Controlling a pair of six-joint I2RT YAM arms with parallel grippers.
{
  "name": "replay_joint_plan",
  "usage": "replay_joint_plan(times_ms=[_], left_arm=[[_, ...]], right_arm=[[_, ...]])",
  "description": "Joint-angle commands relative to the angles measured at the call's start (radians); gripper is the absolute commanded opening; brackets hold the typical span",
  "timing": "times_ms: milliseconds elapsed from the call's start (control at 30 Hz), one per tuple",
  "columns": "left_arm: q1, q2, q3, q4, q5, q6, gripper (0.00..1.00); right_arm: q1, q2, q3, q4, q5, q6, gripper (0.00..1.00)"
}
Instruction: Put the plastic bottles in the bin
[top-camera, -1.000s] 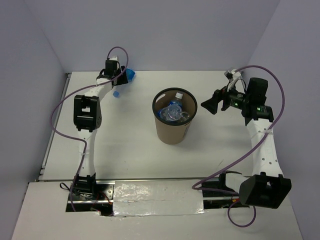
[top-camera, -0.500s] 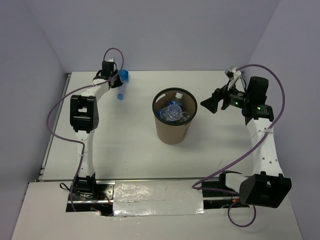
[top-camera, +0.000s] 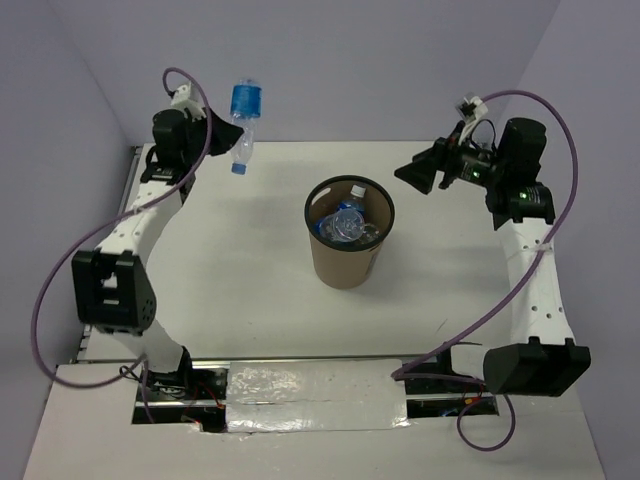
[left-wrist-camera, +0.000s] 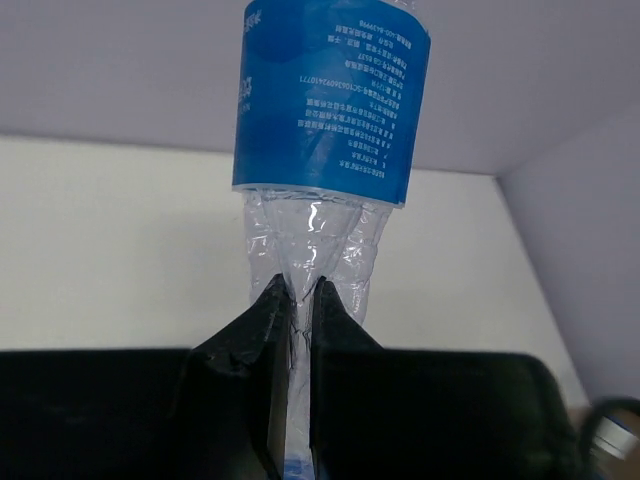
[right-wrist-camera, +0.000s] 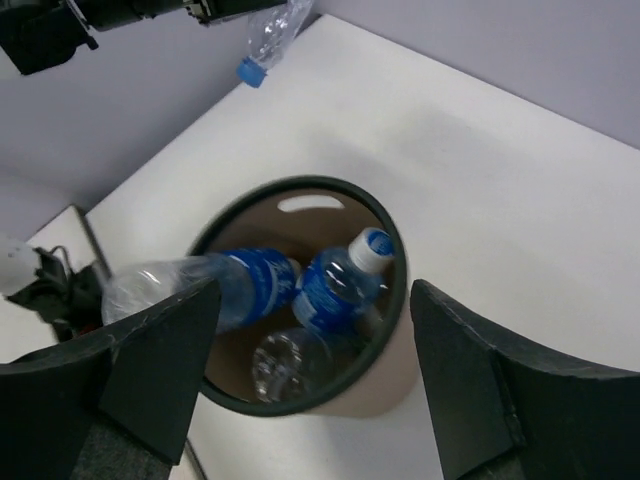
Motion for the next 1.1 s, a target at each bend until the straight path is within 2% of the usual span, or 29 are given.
replay_joint_plan(times_ms=[0, 100, 133, 167, 233, 367, 433, 733, 1067], left_arm=[[-0.013, -0.163, -0.123, 0.246, 0.139, -0.077, 0.0], [-0.051, -0.277, -0.194, 0.32, 0.163, -0.093, 0.0], [-0.065, -0.321, -0.201, 0.326, 0.165, -0.091, 0.0], [-0.089, -0.341, -0.206, 0.326, 0.159, -0.09, 0.0], [-0.135, -0.398, -0.228, 0.334, 0.147, -0.099, 0.0], [-0.223, -0.476, -0.27, 0.325, 0.066, -0.076, 0.0], [-0.261, -0.508, -0.284, 0.322, 0.044, -0.076, 0.0], [-0.384, -0.622, -0.393, 0.369, -0.056, -0.122, 0.0], [-0.491, -0.625, -0.415, 0.372, -0.096, -0.111, 0.0]], right_arm=[[0.109, 0.042, 0.15, 0.051, -0.008, 0.14, 0.82], [0.271, 0.091, 0.265, 0.039, 0.1, 0.212, 0.81], [0.307, 0.102, 0.291, 0.041, 0.132, 0.232, 0.83], [0.338, 0.113, 0.311, 0.048, 0.163, 0.267, 0.88], [0.423, 0.146, 0.374, 0.066, 0.233, 0.3, 0.9], [0.537, 0.217, 0.484, 0.063, 0.342, 0.369, 0.92], [0.575, 0.226, 0.488, 0.075, 0.397, 0.386, 0.92], [0.631, 0.251, 0.485, 0.089, 0.549, 0.392, 0.93], [0.649, 0.263, 0.474, 0.121, 0.504, 0.447, 0.91]])
